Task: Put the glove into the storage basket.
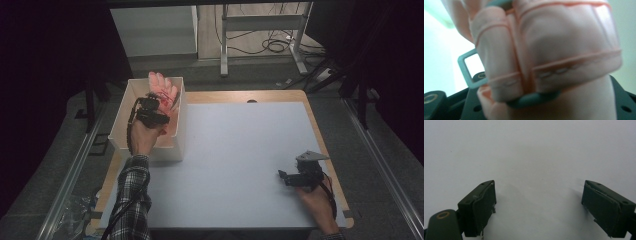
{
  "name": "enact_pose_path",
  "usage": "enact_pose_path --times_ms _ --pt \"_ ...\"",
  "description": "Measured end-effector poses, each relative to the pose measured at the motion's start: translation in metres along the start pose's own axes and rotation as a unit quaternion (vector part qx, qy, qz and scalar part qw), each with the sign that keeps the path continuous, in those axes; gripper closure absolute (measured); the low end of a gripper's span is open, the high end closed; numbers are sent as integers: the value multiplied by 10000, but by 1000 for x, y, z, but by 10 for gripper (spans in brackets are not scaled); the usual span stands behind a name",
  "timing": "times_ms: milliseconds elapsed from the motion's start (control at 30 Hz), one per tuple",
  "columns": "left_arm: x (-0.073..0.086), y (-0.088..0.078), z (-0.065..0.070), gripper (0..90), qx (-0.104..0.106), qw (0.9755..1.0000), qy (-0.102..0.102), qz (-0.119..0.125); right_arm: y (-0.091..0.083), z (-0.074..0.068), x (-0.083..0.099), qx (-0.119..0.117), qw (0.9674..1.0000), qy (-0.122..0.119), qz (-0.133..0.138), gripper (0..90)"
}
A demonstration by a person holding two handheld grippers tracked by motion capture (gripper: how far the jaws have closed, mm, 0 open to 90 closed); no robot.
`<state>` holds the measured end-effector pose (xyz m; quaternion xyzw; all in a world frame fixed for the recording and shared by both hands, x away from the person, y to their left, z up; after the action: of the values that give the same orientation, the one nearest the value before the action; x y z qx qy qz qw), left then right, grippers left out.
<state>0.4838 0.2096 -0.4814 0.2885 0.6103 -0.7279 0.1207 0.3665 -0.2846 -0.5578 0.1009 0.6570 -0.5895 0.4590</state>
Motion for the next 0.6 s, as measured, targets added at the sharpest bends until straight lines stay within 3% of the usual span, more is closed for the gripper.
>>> enact_pose_path --times_ms 267,333,600 --pt "6 22 0 432 0 9991 -82 -414 0 0 0 0 10000 1 3 125" --pt "6 25 1 429 -82 9985 -56 -545 0 0 0 2 10000 2 1 126" --pt "3 31 6 405 -117 9974 -55 -706 0 0 0 2 10000 3 1 125"
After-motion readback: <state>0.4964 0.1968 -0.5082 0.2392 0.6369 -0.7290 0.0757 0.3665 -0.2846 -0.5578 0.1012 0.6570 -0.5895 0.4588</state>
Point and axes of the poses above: each handheld gripper's, and its own axes: y roughly forward along the jaws, x roughly out of its underside, z roughly to its right, the point moved 4 cm from there along y, roughly forward along the jaws, and after that the axes turned 5 degrees about x, right-handed, at the moved point
